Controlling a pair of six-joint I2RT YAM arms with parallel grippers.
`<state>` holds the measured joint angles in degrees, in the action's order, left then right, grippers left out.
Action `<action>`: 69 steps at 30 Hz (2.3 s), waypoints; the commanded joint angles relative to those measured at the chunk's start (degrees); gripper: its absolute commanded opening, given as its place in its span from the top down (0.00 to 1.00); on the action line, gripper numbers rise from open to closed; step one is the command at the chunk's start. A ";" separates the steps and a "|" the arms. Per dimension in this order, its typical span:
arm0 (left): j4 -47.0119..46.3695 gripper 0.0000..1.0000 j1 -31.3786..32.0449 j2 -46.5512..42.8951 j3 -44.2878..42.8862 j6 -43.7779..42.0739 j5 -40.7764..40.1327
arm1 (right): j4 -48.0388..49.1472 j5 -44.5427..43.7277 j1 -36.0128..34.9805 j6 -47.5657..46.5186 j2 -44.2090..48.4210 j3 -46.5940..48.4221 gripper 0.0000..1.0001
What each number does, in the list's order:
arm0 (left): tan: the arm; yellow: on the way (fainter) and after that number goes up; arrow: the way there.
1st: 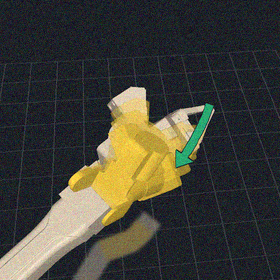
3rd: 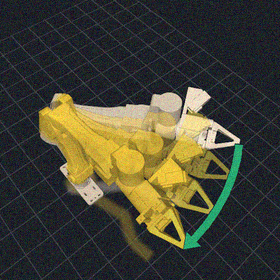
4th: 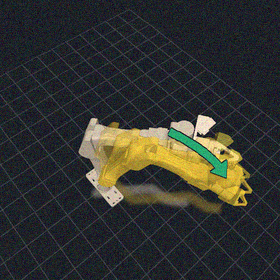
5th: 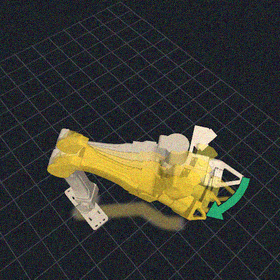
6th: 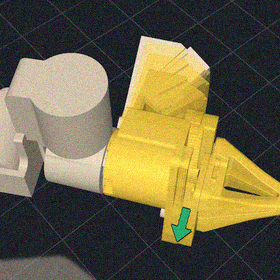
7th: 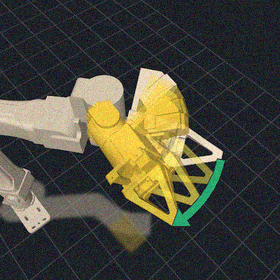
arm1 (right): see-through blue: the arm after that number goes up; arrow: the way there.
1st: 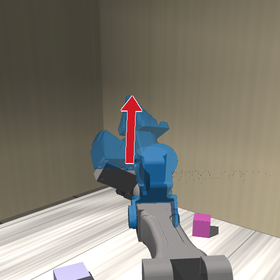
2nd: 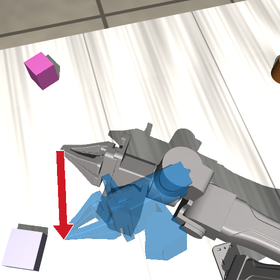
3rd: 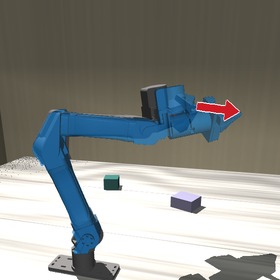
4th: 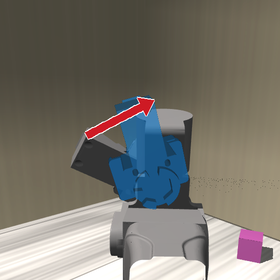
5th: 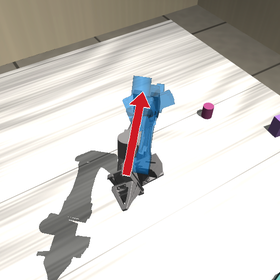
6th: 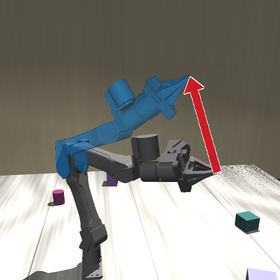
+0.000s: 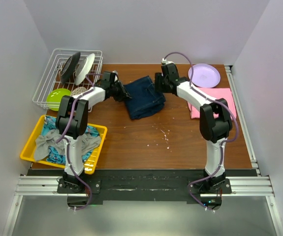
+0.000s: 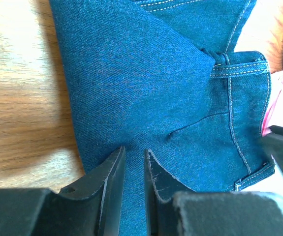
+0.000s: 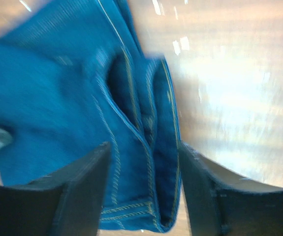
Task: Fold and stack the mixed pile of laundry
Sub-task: Fold the skirt at the center of the board, then pick up the skirt from the center of the board.
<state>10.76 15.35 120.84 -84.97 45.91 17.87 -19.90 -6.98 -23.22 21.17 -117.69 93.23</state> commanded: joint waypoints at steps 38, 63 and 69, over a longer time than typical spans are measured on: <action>-0.92 0.74 -1.38 -1.83 -0.11 -0.82 0.33 | 16.46 14.80 1.34 -3.41 -3.25 8.99 0.80; -3.20 0.60 -4.01 -4.91 0.42 -1.35 1.99 | 8.04 7.08 5.91 0.01 -1.68 11.20 0.21; -2.86 0.43 -4.90 -1.84 -3.70 -3.98 3.05 | 7.85 6.80 2.93 2.03 5.71 3.11 0.28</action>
<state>9.43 11.27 119.61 -84.90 44.53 19.42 -12.23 0.93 -17.96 22.09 -116.33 100.42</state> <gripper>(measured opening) 0.538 0.751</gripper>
